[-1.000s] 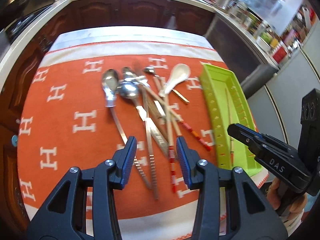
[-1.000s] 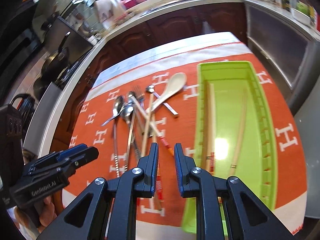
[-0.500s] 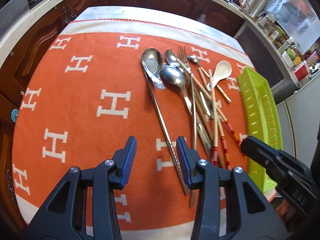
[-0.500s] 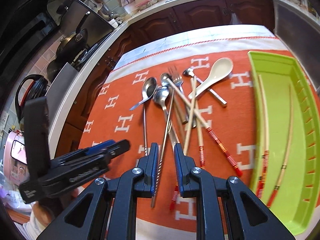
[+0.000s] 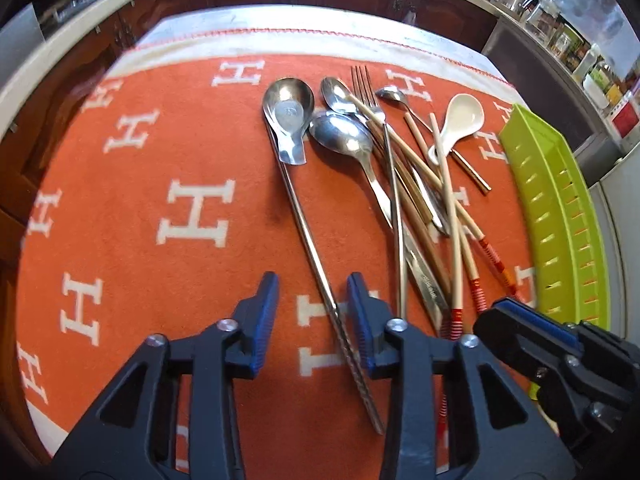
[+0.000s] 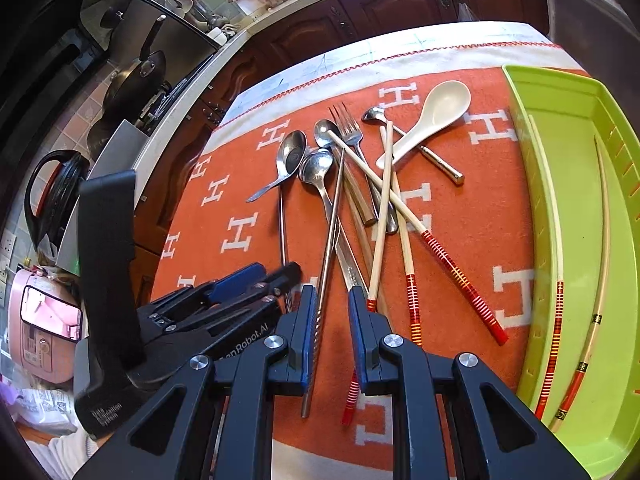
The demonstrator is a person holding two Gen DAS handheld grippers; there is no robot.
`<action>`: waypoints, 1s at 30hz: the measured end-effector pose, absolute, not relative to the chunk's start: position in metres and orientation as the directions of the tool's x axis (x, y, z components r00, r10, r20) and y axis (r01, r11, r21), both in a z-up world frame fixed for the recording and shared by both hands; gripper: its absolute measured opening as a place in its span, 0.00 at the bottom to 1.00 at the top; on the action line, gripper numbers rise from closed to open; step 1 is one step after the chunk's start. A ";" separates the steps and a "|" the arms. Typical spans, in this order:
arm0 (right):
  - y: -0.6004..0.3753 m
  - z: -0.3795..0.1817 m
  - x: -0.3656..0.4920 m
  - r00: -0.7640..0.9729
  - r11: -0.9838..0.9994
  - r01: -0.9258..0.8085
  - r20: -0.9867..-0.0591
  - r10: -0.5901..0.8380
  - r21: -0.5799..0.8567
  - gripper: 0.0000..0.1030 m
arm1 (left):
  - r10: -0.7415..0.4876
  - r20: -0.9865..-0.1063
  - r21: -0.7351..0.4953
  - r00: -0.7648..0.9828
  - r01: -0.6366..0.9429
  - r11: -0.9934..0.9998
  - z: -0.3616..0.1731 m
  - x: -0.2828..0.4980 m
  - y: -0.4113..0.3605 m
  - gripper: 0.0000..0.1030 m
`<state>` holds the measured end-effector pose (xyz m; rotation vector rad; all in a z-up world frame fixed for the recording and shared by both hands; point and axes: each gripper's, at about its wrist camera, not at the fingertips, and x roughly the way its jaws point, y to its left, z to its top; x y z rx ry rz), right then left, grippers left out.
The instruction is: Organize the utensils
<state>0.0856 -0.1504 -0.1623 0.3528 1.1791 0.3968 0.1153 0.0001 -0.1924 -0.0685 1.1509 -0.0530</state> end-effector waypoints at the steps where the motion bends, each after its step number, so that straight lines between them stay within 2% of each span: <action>1: -0.150 -0.164 0.087 0.324 0.877 -0.115 -0.817 0.477 0.466 0.15 | -0.072 -0.908 -0.077 0.413 0.006 0.997 -0.192 0.116 0.002 0.20; 3: -0.147 -0.167 0.089 0.317 0.877 -0.112 -0.819 0.478 0.468 0.15 | -0.070 -0.905 -0.082 0.420 -0.010 0.997 -0.193 0.117 0.007 0.05; 6: -0.139 -0.172 0.092 0.302 0.877 -0.118 -0.825 0.478 0.466 0.15 | -0.099 -0.900 -0.123 0.424 -0.029 0.992 -0.194 0.117 0.021 0.04; 13: -0.114 -0.186 0.100 0.267 0.879 -0.151 -0.838 0.476 0.452 0.15 | -0.091 -0.898 -0.133 0.430 -0.070 0.989 -0.192 0.106 0.048 0.03; 24: -0.071 -0.201 0.111 0.312 0.940 -0.193 -0.891 0.331 0.282 0.16 | -0.112 -0.884 -0.186 0.455 -0.121 0.975 -0.181 0.092 0.080 0.03; 26: -0.066 -0.201 0.110 0.326 0.944 -0.198 -0.891 0.316 0.262 0.14 | -0.110 -0.879 -0.188 0.464 -0.125 0.974 -0.178 0.090 0.083 0.03; 27: -0.064 -0.202 0.109 0.330 0.945 -0.202 -0.890 0.314 0.258 0.09 | -0.110 -0.876 -0.189 0.470 -0.125 0.974 -0.177 0.089 0.083 0.03; 30: -0.065 -0.203 0.107 0.343 0.943 -0.189 -0.882 0.323 0.272 0.08 | -0.115 -0.870 -0.196 0.480 -0.122 0.973 -0.172 0.086 0.083 0.03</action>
